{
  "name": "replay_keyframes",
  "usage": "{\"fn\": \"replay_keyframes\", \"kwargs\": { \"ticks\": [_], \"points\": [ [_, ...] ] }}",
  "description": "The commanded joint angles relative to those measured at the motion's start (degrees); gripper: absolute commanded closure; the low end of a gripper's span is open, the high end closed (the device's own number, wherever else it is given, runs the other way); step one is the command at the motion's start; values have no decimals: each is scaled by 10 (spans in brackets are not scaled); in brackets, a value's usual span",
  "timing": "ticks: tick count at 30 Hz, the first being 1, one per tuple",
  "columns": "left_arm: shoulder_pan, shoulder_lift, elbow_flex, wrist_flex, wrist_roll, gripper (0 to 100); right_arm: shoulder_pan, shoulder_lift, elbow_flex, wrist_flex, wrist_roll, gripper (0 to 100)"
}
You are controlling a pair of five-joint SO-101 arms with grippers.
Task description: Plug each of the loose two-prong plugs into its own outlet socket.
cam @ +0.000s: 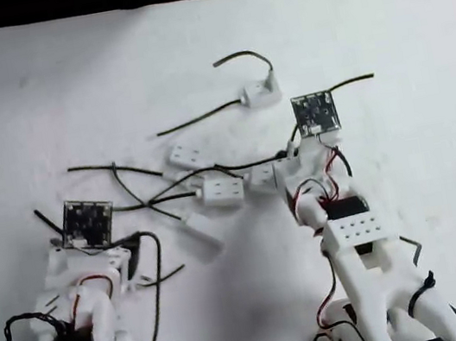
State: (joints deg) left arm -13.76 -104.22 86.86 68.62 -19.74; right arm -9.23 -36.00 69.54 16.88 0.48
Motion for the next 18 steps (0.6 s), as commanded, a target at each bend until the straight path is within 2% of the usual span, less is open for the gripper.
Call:
{"fn": "replay_keyframes", "kwargs": {
  "ticks": [1, 8, 12, 18],
  "points": [
    [2, 0, -3, 4, 4, 698, 1, 0, -4, 4, 7, 982],
    [7, 0, -41, -10, 4, 698, 51, -7, -5, 31, 7, 982],
    [70, 16, -97, 13, -22, 699, 74, -7, -5, 58, 4, 982],
    [138, 198, -210, 2, -22, 699, 102, -7, -6, 59, 1, 982]
  ]
}}
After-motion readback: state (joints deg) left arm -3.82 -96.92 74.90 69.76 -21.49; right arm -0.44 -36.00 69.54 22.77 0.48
